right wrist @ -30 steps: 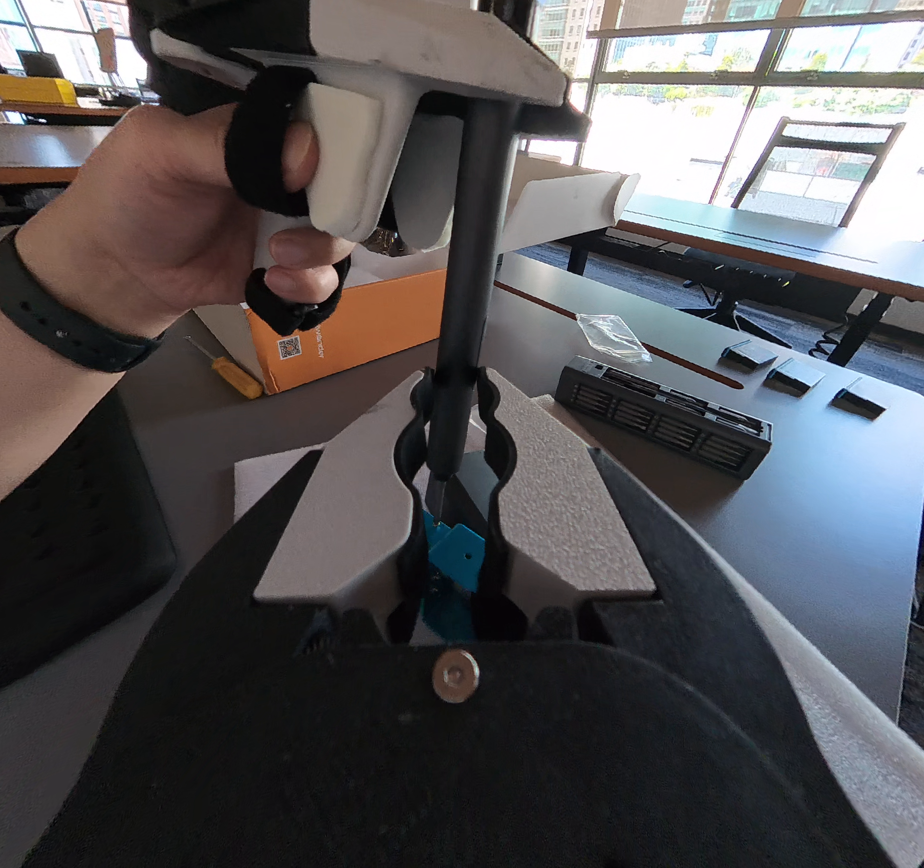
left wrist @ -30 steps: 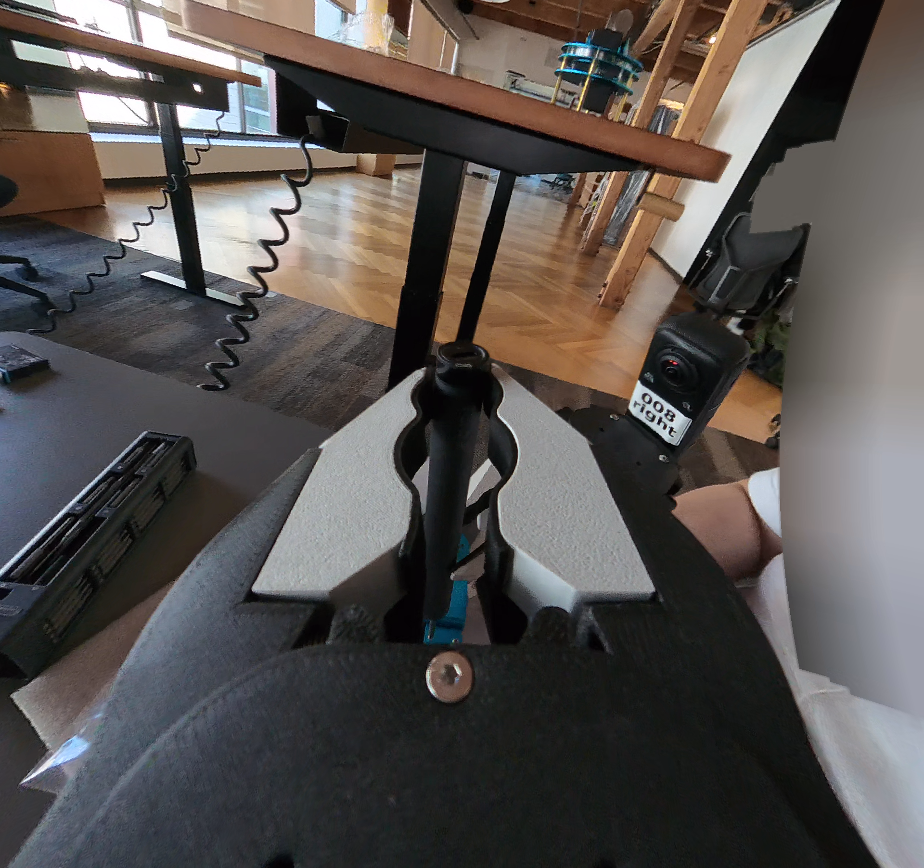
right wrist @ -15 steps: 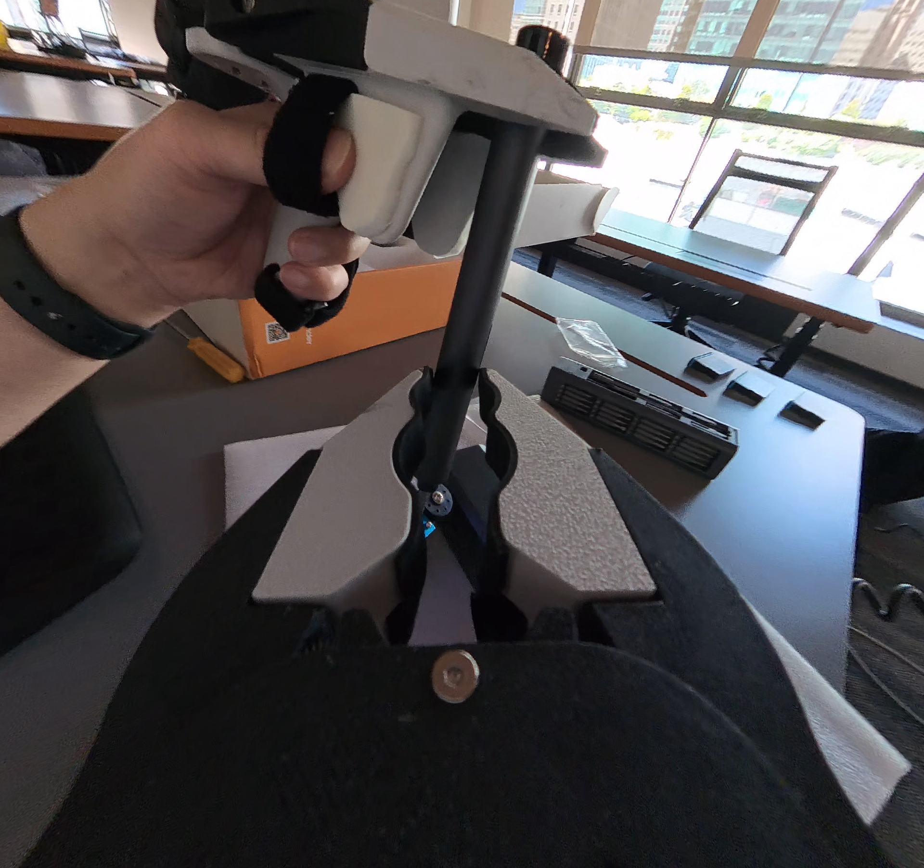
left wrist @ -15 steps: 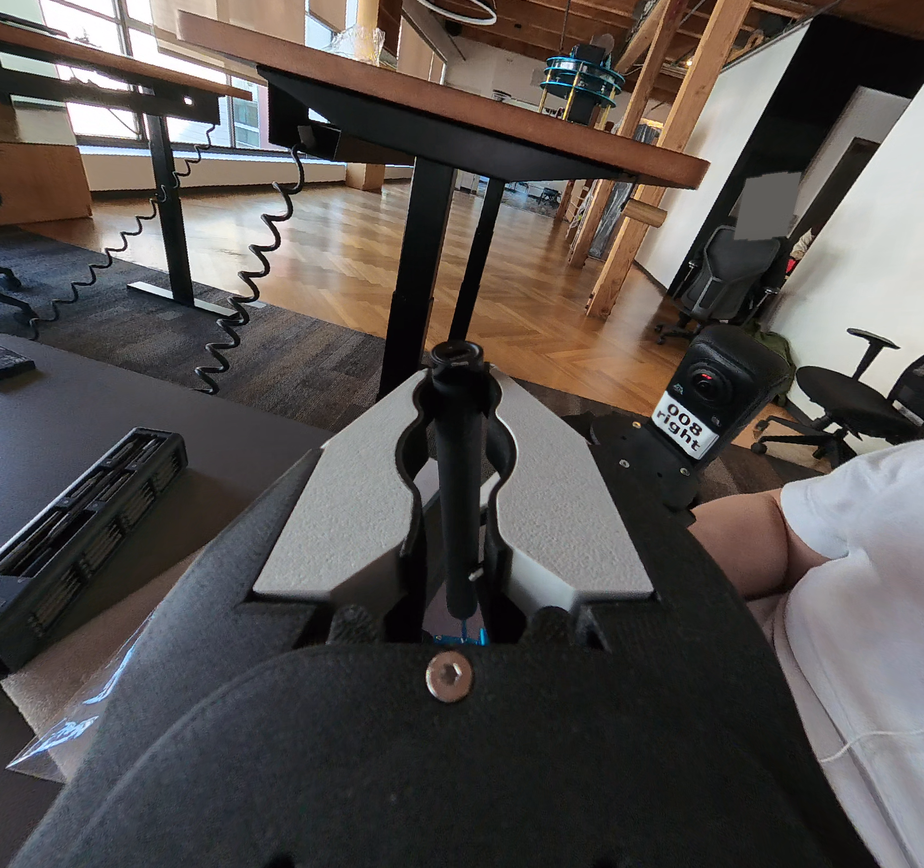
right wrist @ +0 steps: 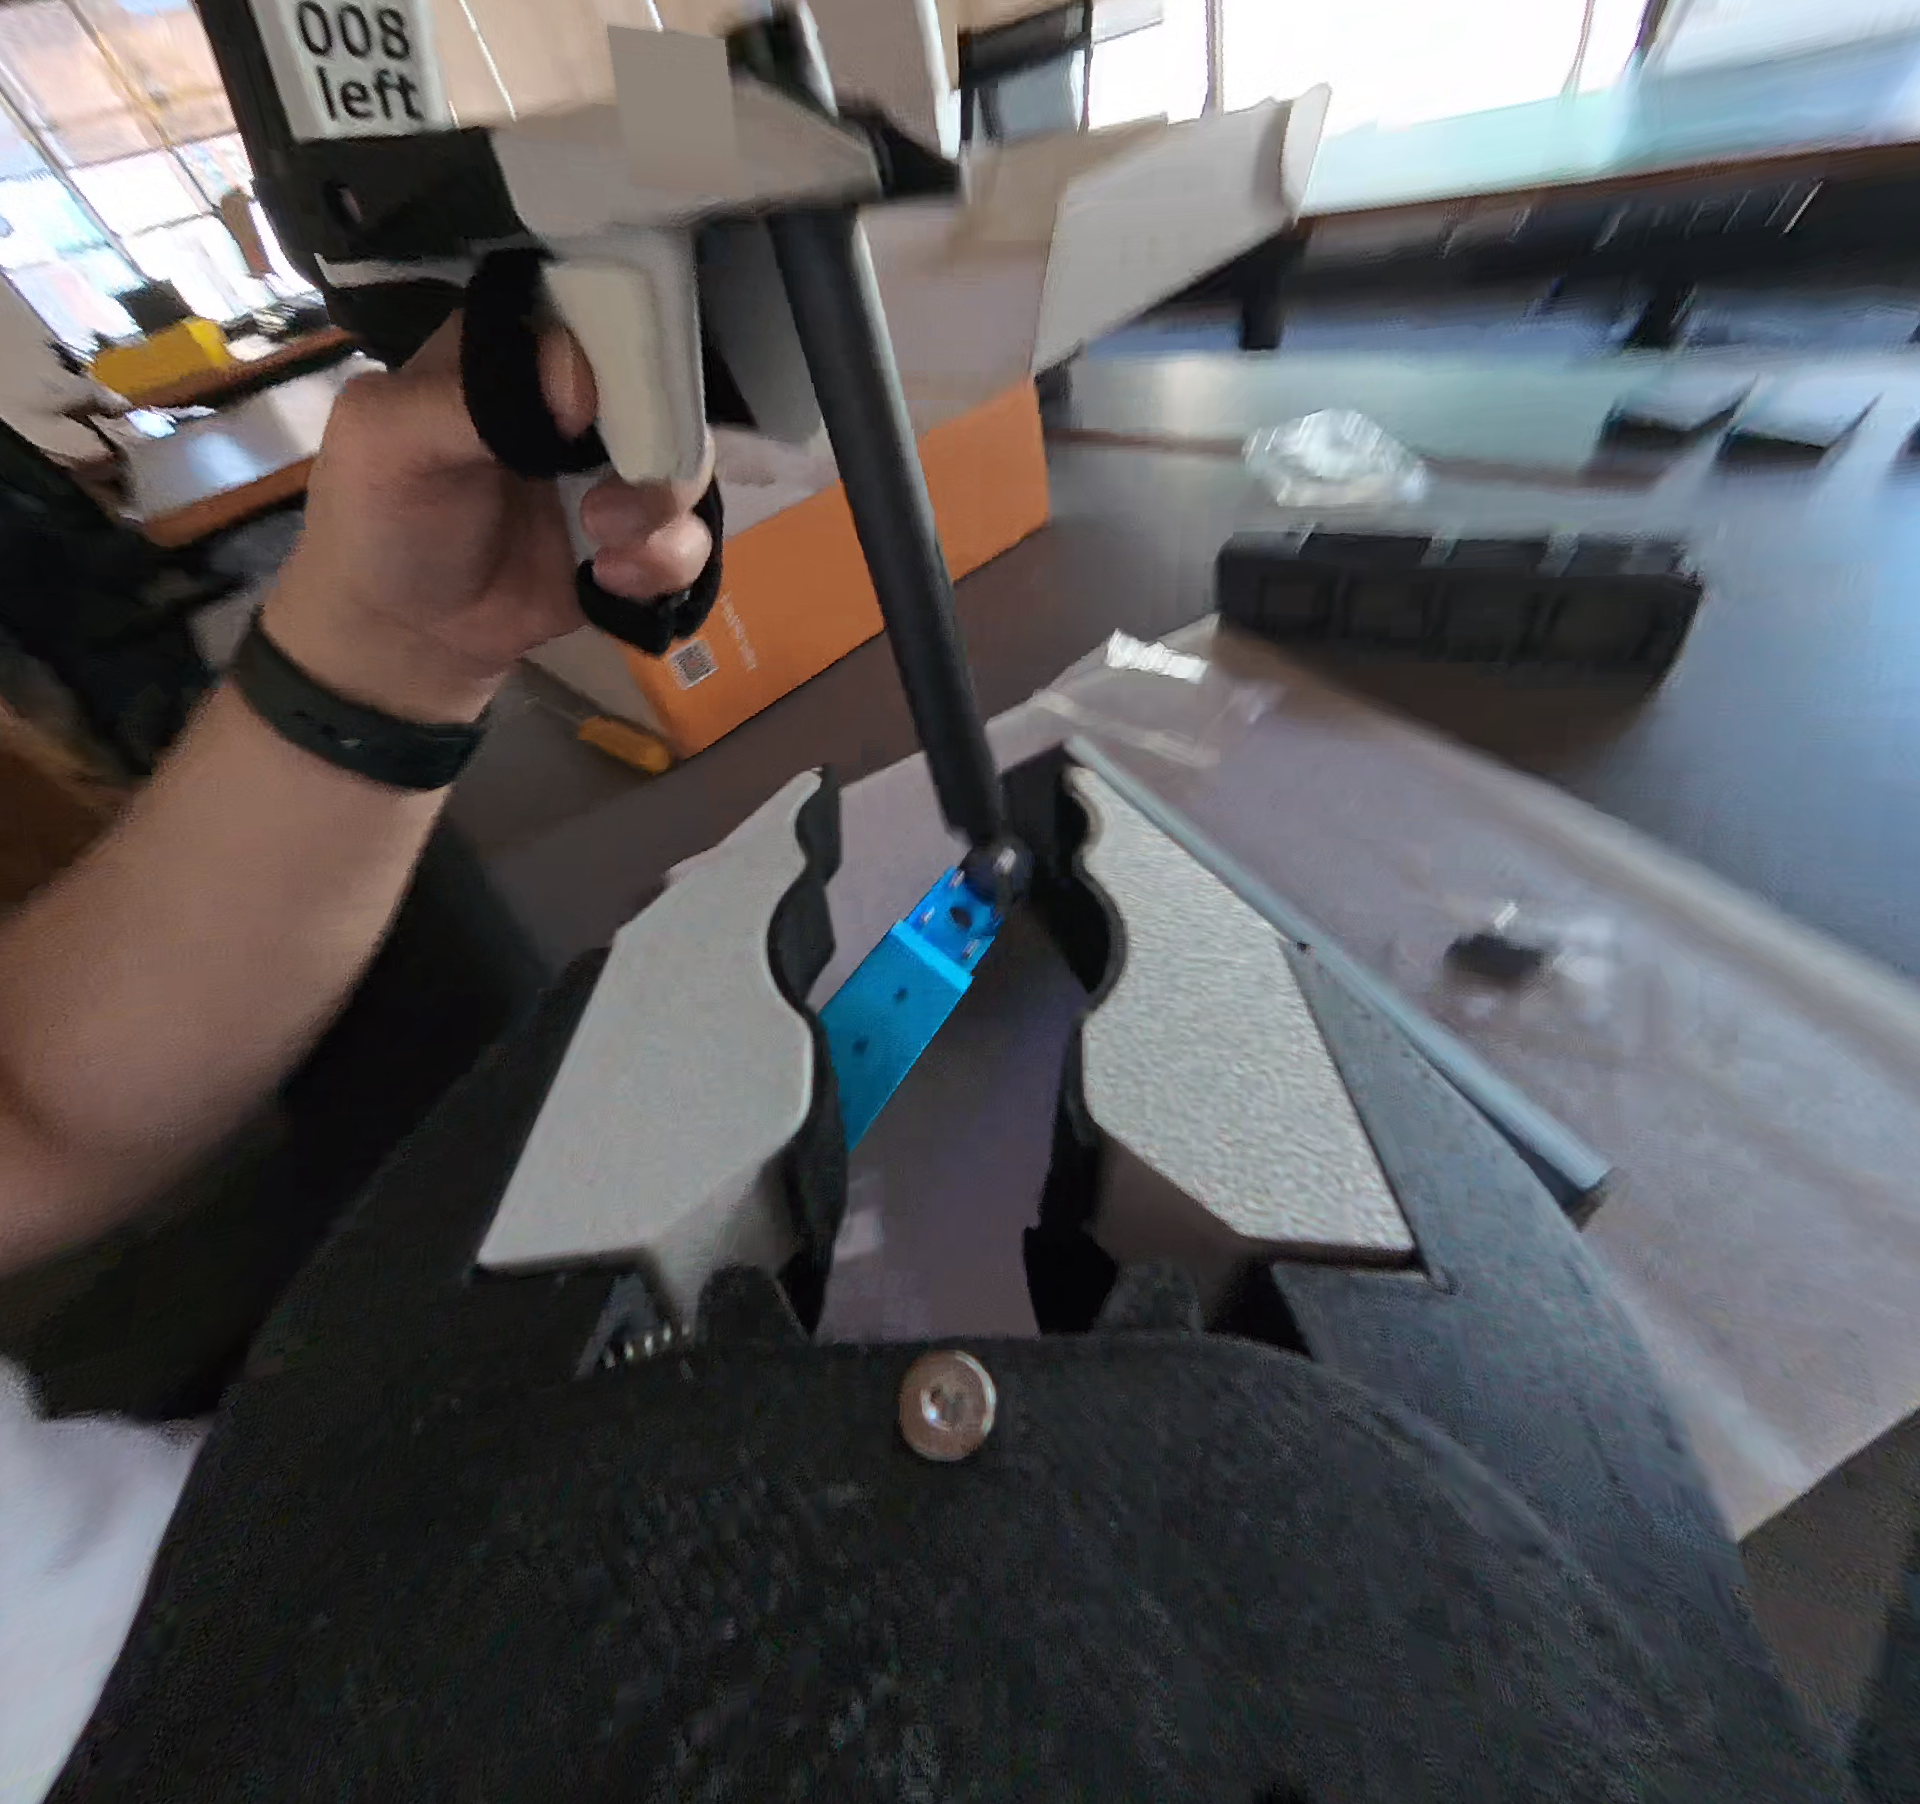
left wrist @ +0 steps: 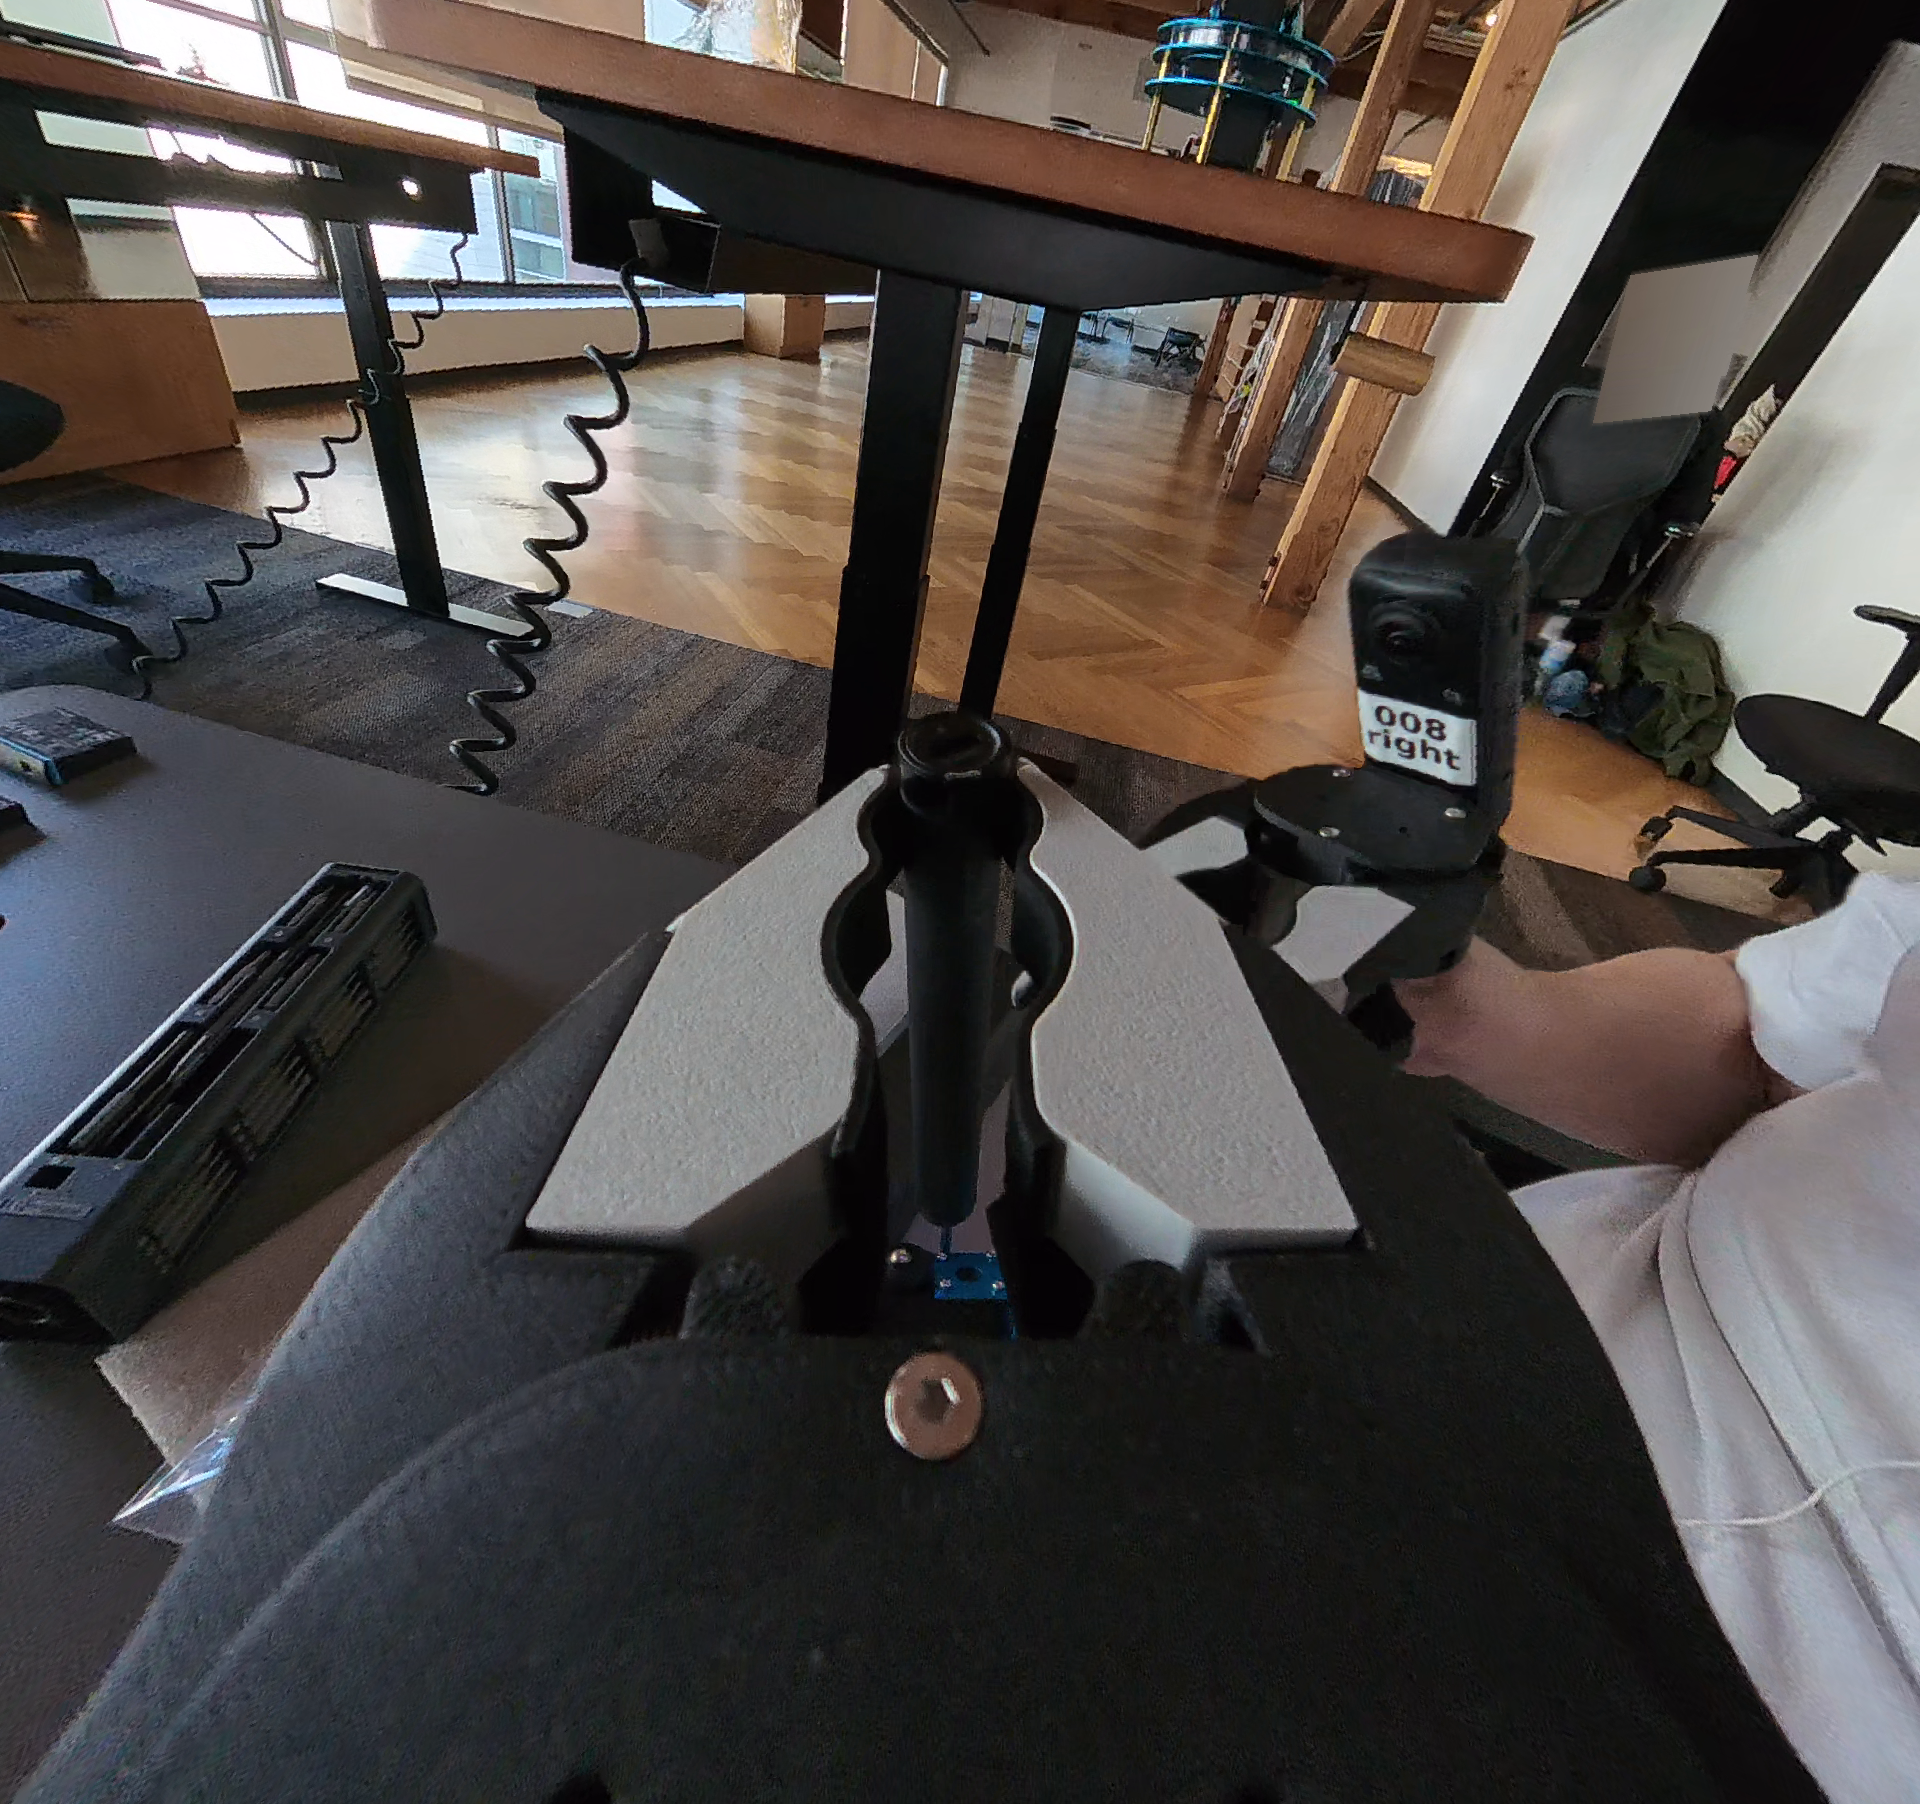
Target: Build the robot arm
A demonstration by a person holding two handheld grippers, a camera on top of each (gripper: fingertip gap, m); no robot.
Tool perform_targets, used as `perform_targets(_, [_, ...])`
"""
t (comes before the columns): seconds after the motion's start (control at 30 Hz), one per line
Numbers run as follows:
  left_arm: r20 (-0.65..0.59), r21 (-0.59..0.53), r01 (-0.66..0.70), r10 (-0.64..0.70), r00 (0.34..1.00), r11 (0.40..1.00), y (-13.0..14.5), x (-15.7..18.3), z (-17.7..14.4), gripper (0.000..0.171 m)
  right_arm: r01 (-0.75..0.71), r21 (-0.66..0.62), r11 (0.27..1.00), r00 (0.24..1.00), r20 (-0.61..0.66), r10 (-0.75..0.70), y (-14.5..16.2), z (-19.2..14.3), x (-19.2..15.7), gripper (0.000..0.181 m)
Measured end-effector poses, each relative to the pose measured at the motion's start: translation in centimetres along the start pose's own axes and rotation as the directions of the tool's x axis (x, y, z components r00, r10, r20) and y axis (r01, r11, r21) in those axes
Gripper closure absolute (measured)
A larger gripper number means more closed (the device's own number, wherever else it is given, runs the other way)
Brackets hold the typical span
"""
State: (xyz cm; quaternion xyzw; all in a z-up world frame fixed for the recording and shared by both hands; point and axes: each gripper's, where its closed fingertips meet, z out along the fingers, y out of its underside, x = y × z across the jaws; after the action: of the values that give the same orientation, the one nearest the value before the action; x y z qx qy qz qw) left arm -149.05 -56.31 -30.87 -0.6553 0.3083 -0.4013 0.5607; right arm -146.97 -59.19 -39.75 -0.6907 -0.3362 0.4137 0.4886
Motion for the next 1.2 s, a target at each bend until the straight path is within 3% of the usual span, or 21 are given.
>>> perform_targets(0.1, [0.009, 0.044, 0.002, -0.002, 1.000, 0.999, -0.9, -0.1, -0.5, 0.155, -0.156, -0.149, 0.976, 0.985, 0.055, 0.166, 3.4, 0.2, -1.1, 0.126])
perform_targets(0.17, [0.009, 0.079, 0.004, -0.005, 1.000, 0.997, -1.6, -0.1, -1.1, 0.155, -0.157, -0.248, 0.956, 0.985, 0.037, 0.171, 5.6, 0.7, -1.2, 0.123])
perform_targets(0.27, [0.019, 0.131, 0.020, -0.023, 1.000, 0.991, -2.6, -0.6, -2.2, 0.155, -0.140, -0.355, 0.924, 0.983, 0.059, 0.172, 7.8, 1.6, -1.9, 0.132])
perform_targets(0.37, [0.027, 0.172, 0.047, -0.052, 0.998, 0.984, -3.1, -1.3, -3.1, 0.155, -0.115, -0.391, 0.913, 0.983, 0.086, 0.161, 7.9, 2.4, -2.4, 0.139])
perform_targets(0.53, [0.005, 0.256, 0.077, -0.081, 0.997, 0.964, -4.4, -1.7, -4.7, 0.155, 0.180, -0.479, 0.859, 0.970, 0.229, -0.075, 7.6, 3.1, -2.4, 0.151])
perform_targets(0.63, [-0.003, 0.273, 0.087, -0.090, 0.996, 0.958, -4.7, -1.9, -5.3, 0.155, 0.410, -0.505, 0.760, 0.900, 0.357, -0.248, 7.6, 3.3, -1.6, 0.152])
perform_targets(0.73, [-0.021, 0.266, 0.102, -0.100, 0.995, 0.959, -4.5, -1.9, -5.4, 0.155, 0.475, -0.534, 0.700, 0.866, 0.423, -0.265, 7.8, 3.3, -0.7, 0.152])
perform_targets(0.9, [-0.047, 0.237, 0.104, -0.095, 0.994, 0.966, -3.8, -1.5, -4.6, 0.155, 0.455, -0.503, 0.734, 0.861, 0.459, -0.220, 7.1, 2.6, -0.6, 0.138])
perform_targets(1.2, [-0.087, 0.220, 0.028, -0.009, 0.996, 0.975, -3.3, 0.9, -2.5, 0.155, 0.319, -0.240, 0.917, 0.892, 0.402, -0.205, 0.7, 3.0, -1.4, 0.140])
